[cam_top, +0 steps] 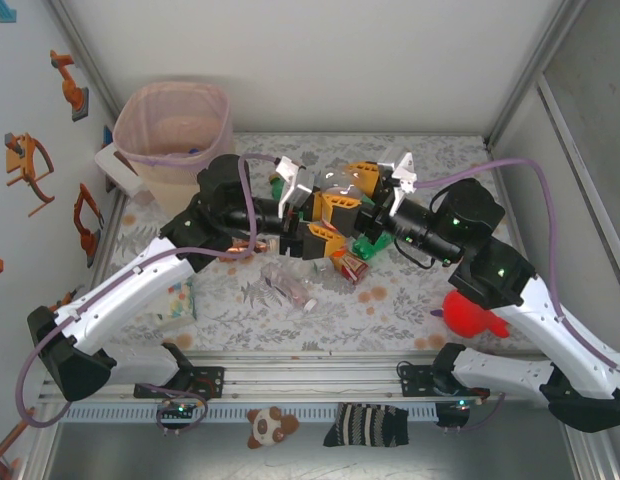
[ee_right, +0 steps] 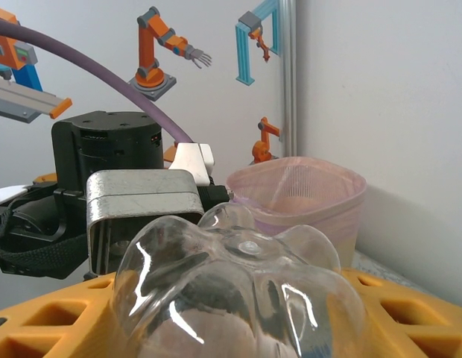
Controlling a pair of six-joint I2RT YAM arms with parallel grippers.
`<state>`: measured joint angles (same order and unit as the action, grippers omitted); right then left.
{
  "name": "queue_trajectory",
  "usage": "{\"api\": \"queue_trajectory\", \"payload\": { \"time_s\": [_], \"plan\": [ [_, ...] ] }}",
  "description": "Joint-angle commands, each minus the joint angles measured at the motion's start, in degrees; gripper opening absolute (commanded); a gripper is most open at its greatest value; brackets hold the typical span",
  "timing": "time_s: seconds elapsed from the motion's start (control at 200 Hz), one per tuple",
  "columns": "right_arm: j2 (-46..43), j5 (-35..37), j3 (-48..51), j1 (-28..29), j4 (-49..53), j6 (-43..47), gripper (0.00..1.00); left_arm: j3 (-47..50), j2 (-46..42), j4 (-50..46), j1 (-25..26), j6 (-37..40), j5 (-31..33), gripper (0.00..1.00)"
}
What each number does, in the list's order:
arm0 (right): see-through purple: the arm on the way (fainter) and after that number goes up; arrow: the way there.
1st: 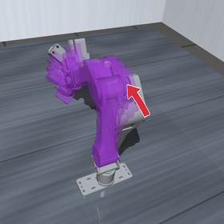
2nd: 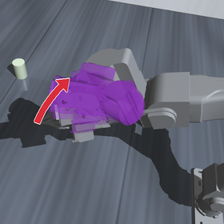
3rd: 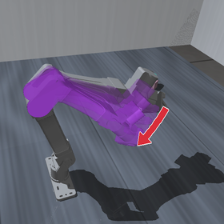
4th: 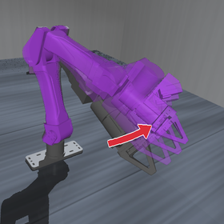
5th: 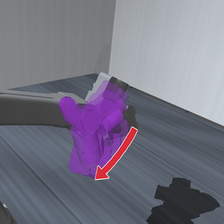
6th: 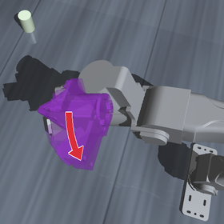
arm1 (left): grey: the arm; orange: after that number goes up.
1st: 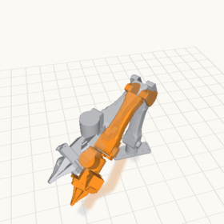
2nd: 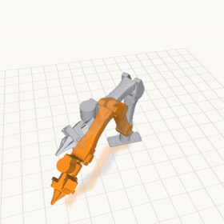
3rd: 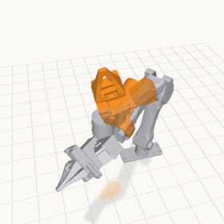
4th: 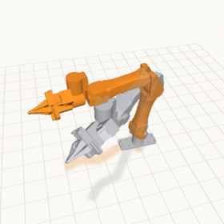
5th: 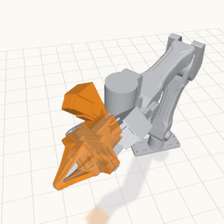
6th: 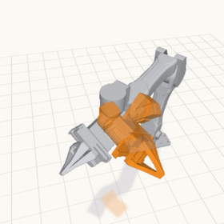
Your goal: Put the plastic bottles in the bin
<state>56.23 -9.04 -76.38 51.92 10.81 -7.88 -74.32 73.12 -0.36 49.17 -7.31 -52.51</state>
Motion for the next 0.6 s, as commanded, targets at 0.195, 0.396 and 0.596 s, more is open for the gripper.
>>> {"api": "queue_trajectory", "payload": {
  "time_s": [0.195, 0.396, 0.596],
  "plan": [
    [-0.58, 1.38, -1.05, -0.15, -1.95, -0.6, 0.58, -1.95, 0.15, -0.69, 0.32, 1.69, 0.83, 0.57],
    [-1.2, 4.04, -1.5, -0.14, 0.67, -0.43, 0.86, -1.79, -0.29, -1.82, 0.07, 2.32, 4.59, 0.56],
    [-3.03, 8.38, -1.36, -0.13, 3.52, -0.03, 0.89, -1.87, -0.44, -3.61, -1.29, 1.79, 10.22, 0.56]
  ]
}}
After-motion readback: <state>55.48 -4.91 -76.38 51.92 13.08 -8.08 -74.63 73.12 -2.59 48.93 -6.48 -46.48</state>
